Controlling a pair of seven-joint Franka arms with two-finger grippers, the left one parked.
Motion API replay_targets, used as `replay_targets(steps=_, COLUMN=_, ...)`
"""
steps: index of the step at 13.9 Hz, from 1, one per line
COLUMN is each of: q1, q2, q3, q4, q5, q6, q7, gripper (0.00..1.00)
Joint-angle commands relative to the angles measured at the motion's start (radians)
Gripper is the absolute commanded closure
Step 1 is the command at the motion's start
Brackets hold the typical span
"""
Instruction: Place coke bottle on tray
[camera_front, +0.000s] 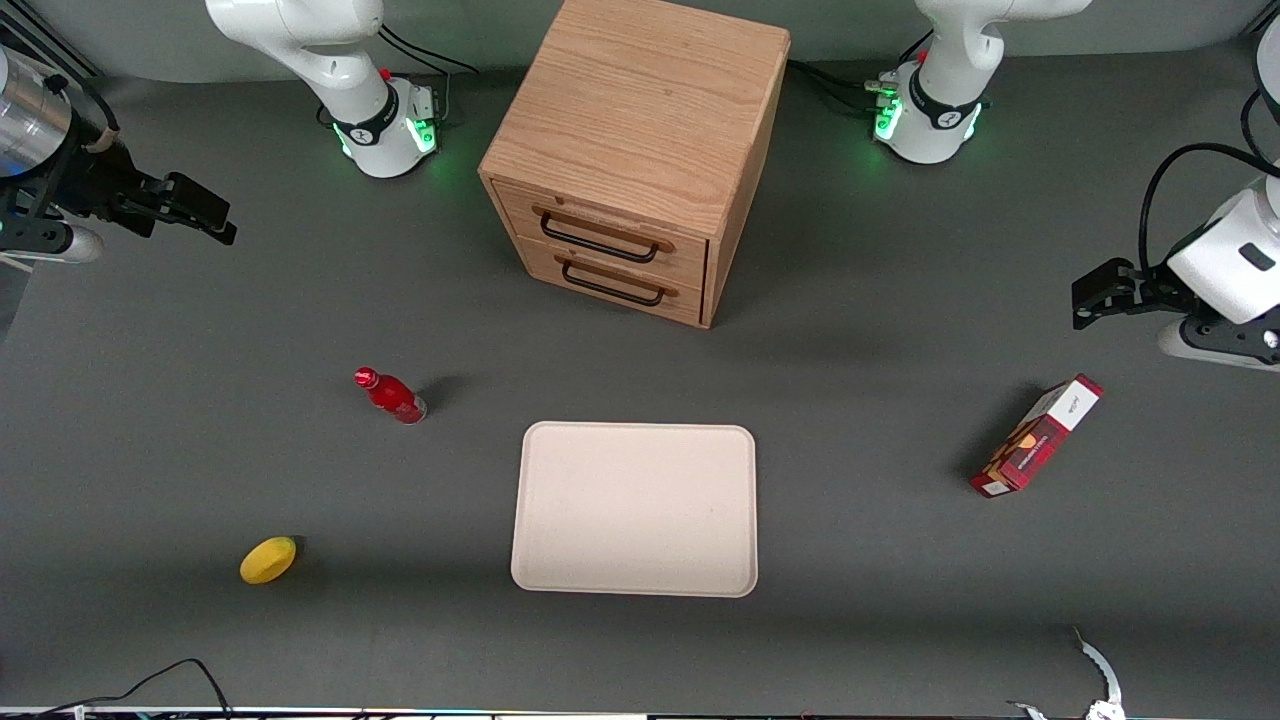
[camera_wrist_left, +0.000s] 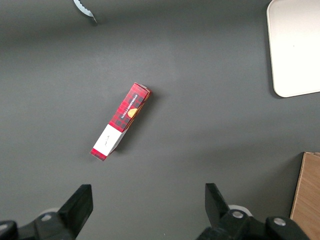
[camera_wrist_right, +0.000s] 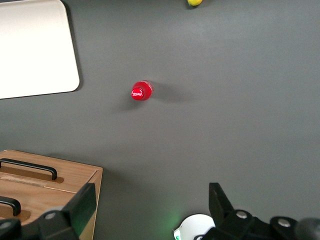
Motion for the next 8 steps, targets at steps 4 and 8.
replay_targets(steps=4, q1=-0.005, q2=0.012, q3=-0.002, q4=0.032, q5=-0.005, q6=-0.026, q7=-0.018, gripper=0.0)
replay_targets(steps=8, q1=0.0, q2=0.054, q3=0.005, q4=-0.03, q5=0.018, q6=0.07, q7=-0.015, gripper=0.0)
